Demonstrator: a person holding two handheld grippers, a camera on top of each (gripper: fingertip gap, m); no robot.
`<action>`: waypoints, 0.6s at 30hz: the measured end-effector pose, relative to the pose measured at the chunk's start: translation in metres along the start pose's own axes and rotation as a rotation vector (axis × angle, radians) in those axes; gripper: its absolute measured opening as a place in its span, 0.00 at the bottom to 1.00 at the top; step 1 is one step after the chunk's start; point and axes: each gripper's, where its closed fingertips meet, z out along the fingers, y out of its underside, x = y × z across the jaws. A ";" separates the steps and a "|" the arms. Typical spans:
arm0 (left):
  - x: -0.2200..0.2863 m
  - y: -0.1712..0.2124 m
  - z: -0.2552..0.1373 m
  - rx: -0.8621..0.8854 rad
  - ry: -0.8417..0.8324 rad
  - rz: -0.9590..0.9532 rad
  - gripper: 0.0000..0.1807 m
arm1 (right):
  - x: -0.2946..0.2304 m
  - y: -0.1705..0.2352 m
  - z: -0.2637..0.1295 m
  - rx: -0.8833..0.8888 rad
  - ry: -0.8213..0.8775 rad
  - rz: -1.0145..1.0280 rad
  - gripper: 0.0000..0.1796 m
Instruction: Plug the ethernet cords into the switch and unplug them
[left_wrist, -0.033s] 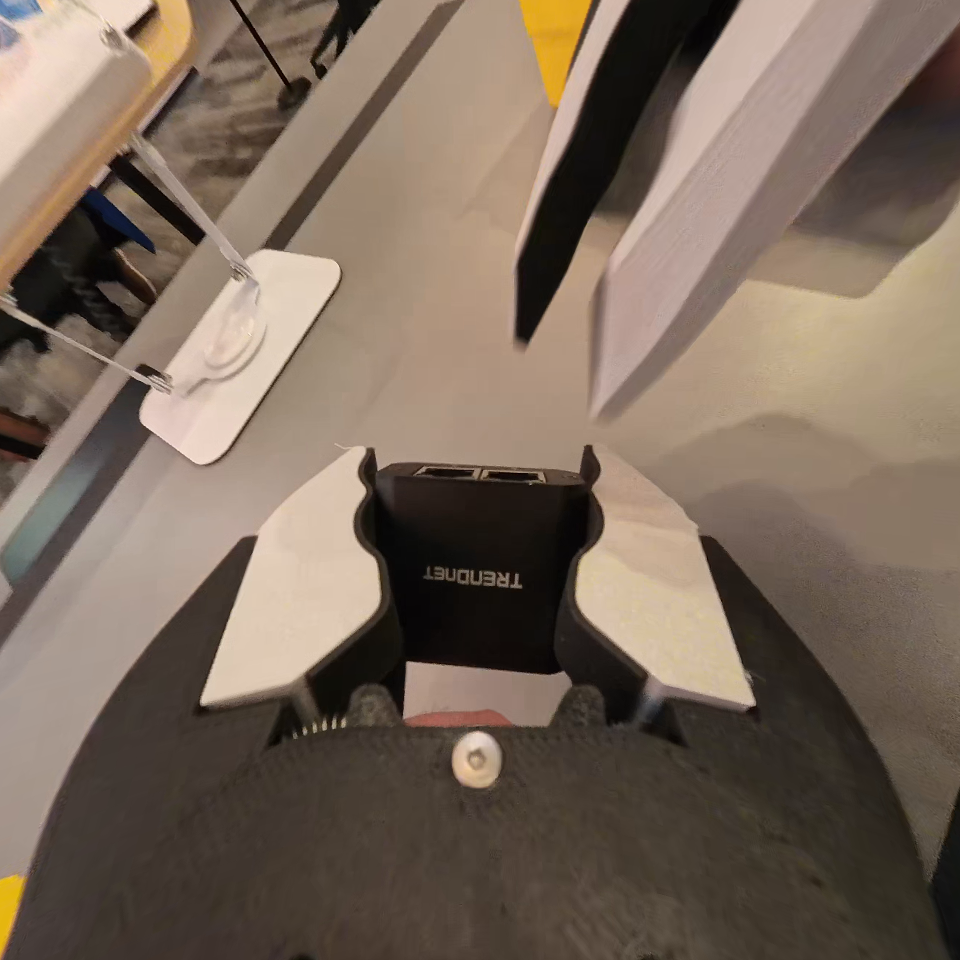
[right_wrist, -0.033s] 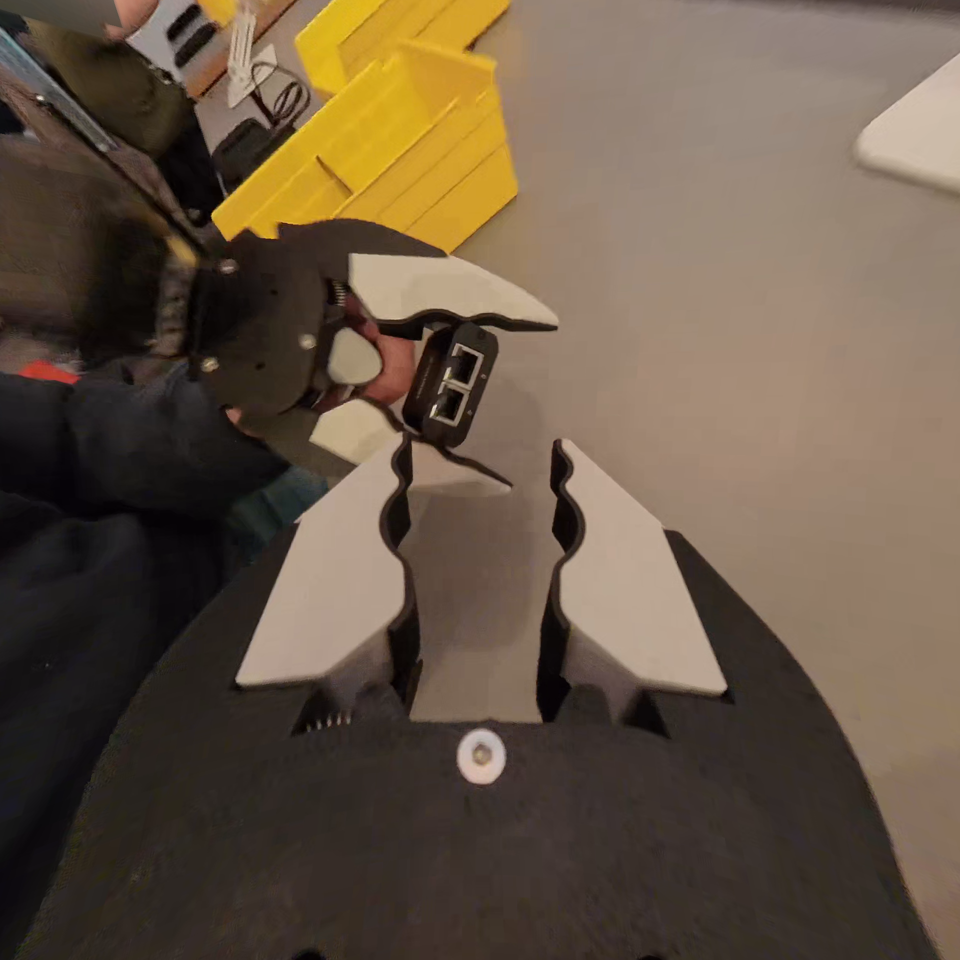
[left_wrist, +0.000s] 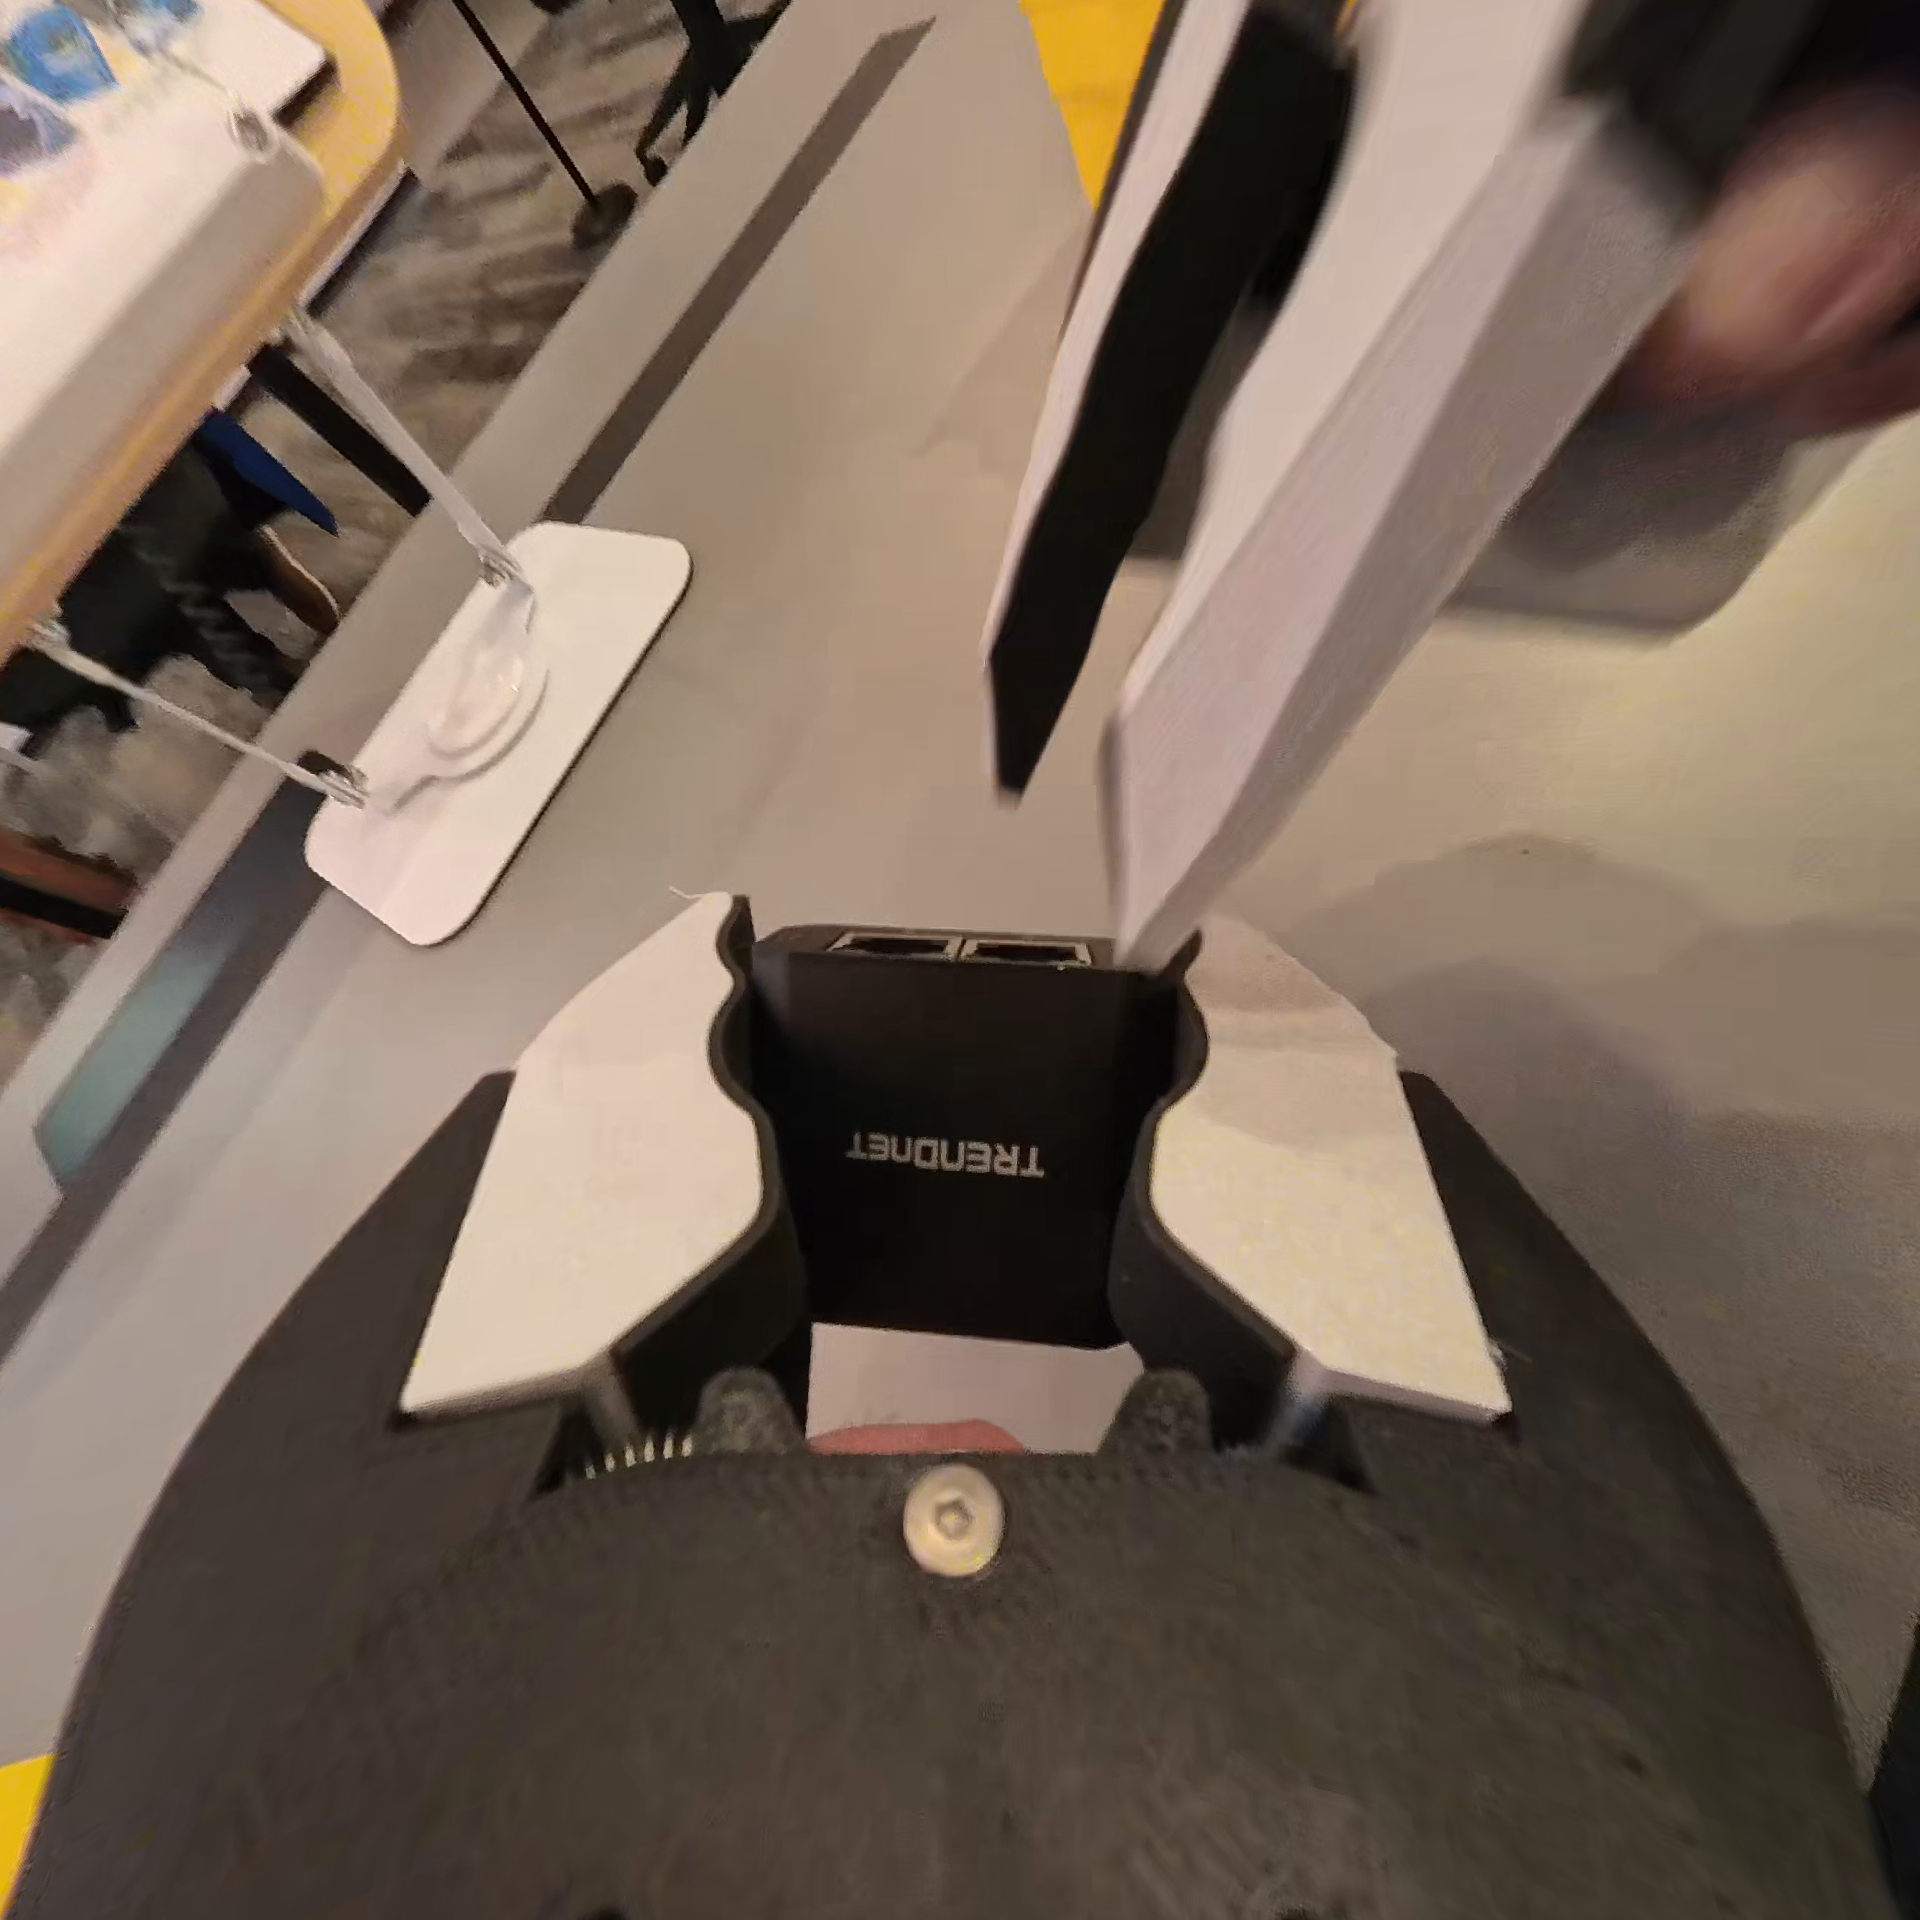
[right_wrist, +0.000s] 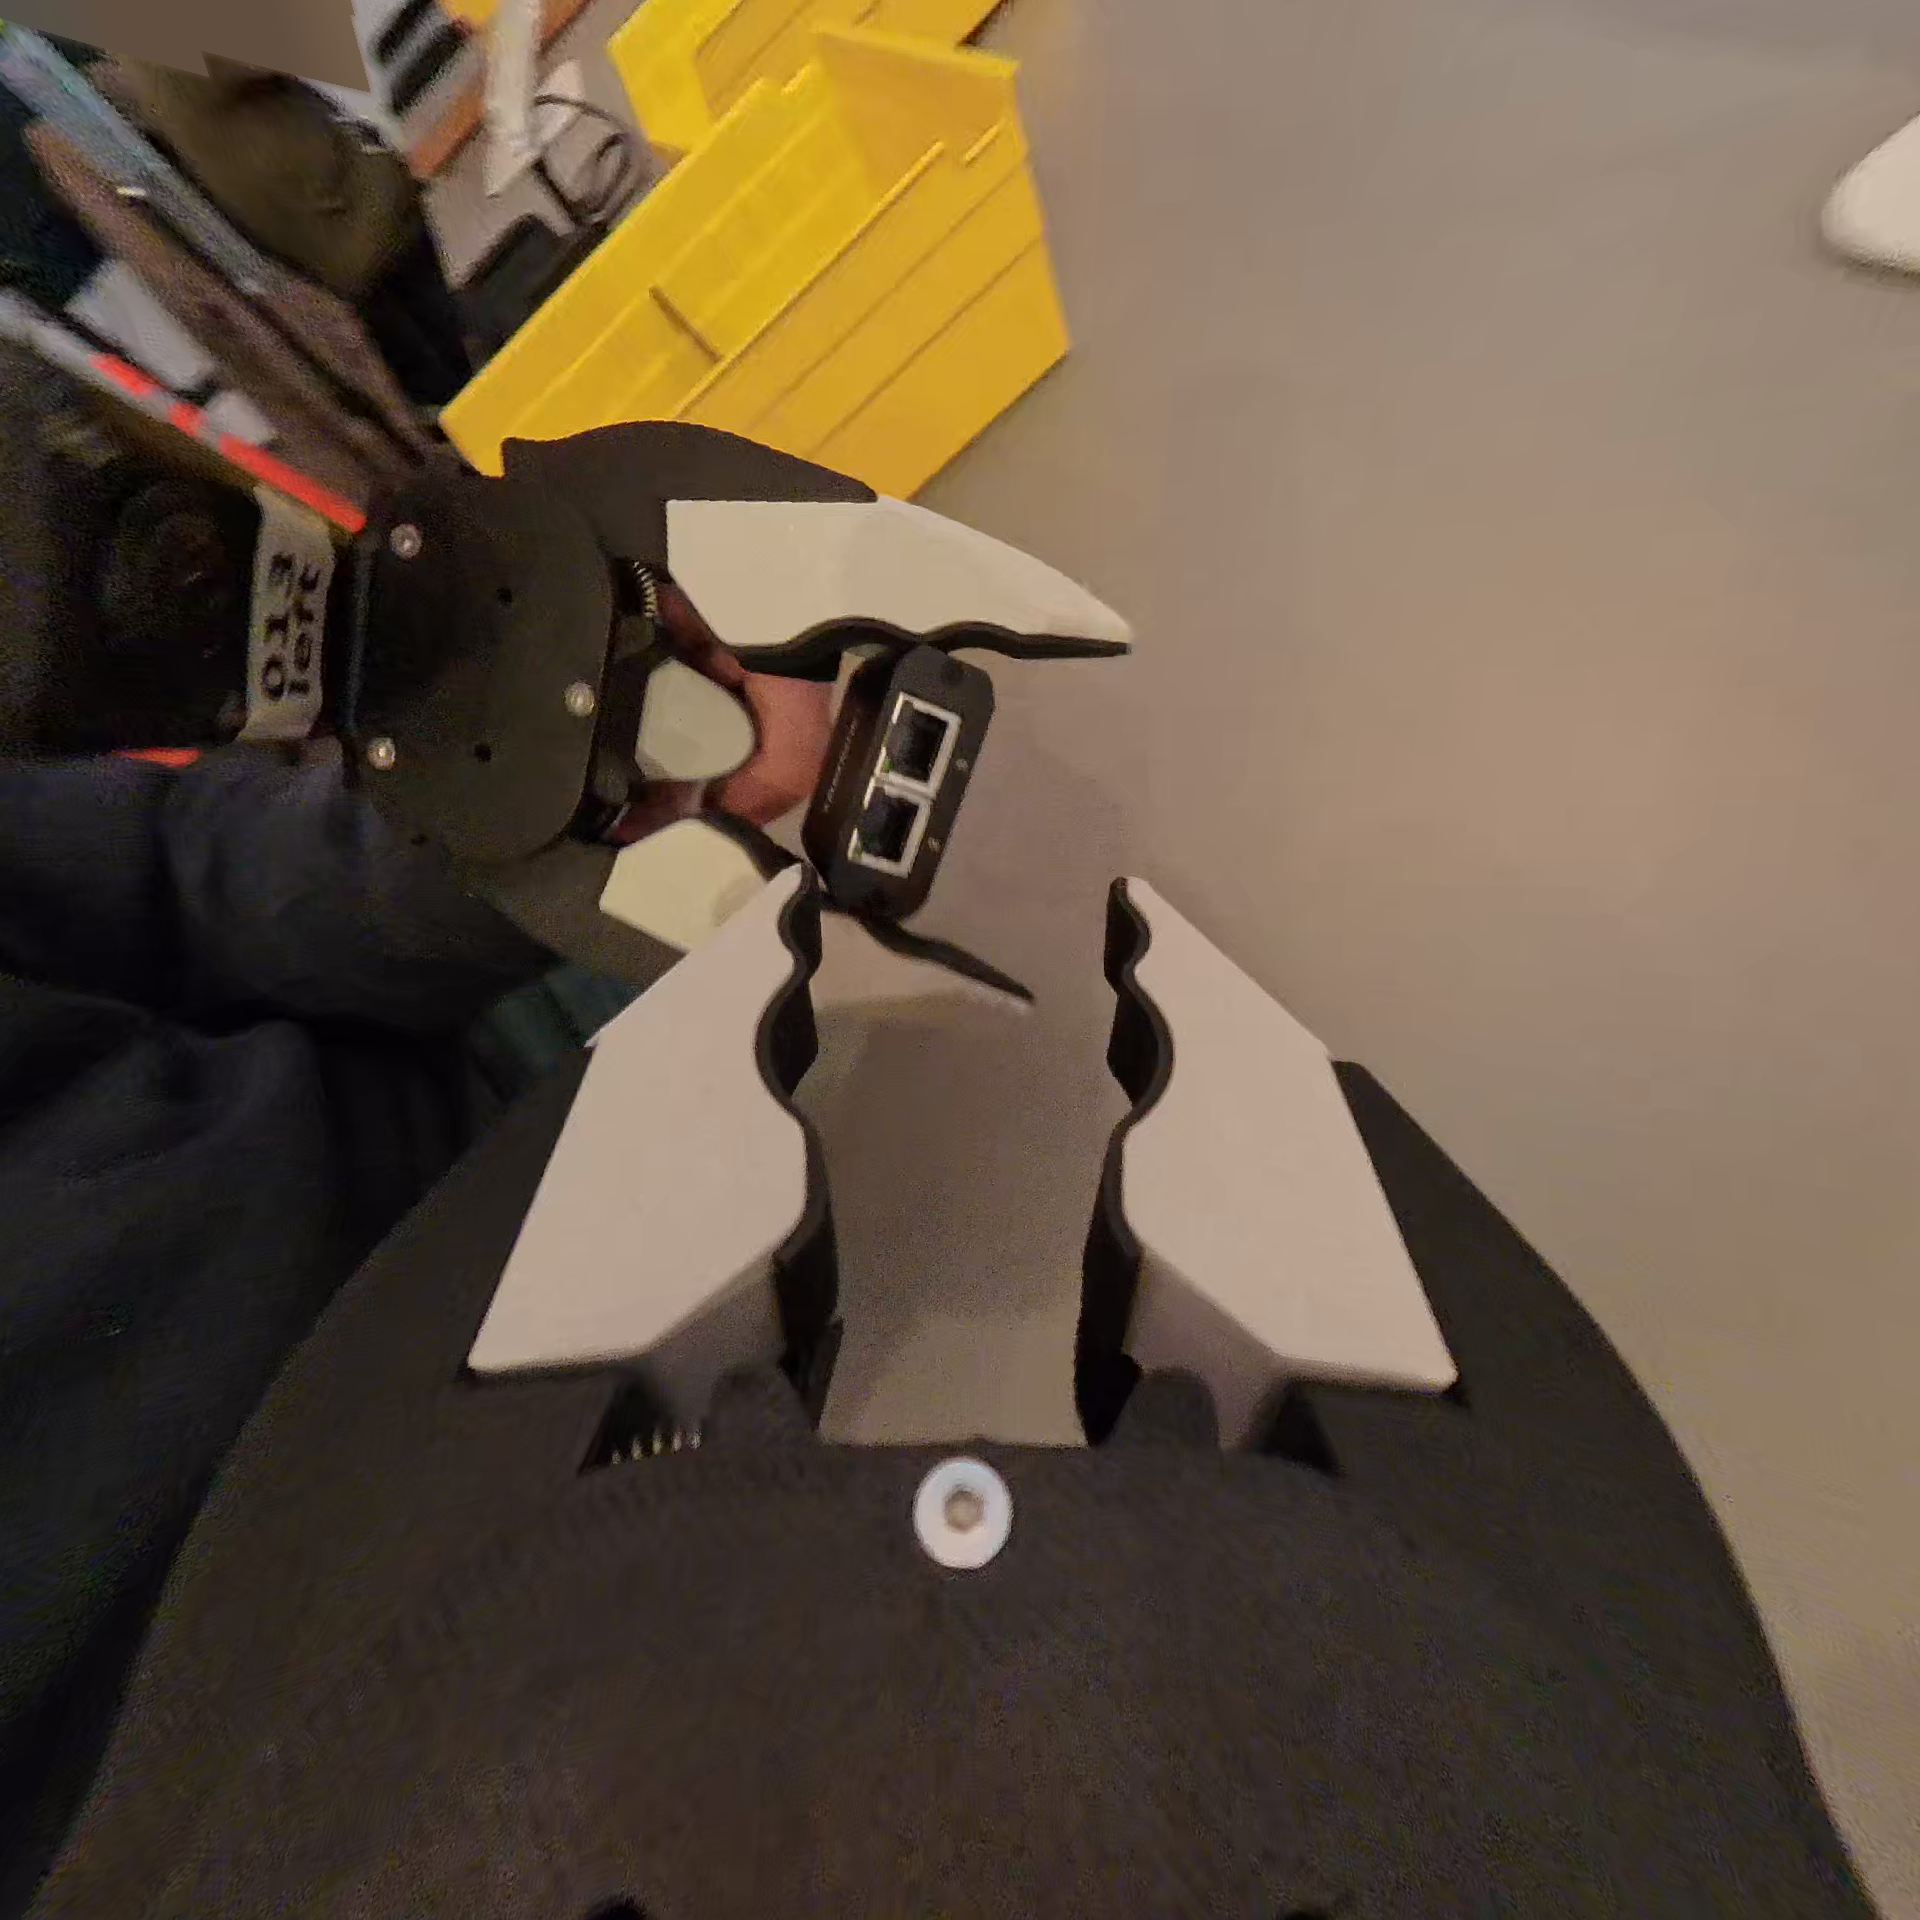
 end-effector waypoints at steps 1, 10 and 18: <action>0.003 -0.002 -0.001 0.006 -0.002 0.025 0.41 | -0.008 -0.001 0.010 0.000 -0.081 0.027 0.27; 0.009 -0.020 -0.006 0.094 -0.051 0.132 0.45 | -0.015 -0.005 0.011 -0.060 -0.136 -0.007 0.13; -0.014 -0.004 -0.008 0.138 -0.040 0.048 0.28 | 0.105 -0.024 -0.182 -0.438 0.437 -0.385 0.12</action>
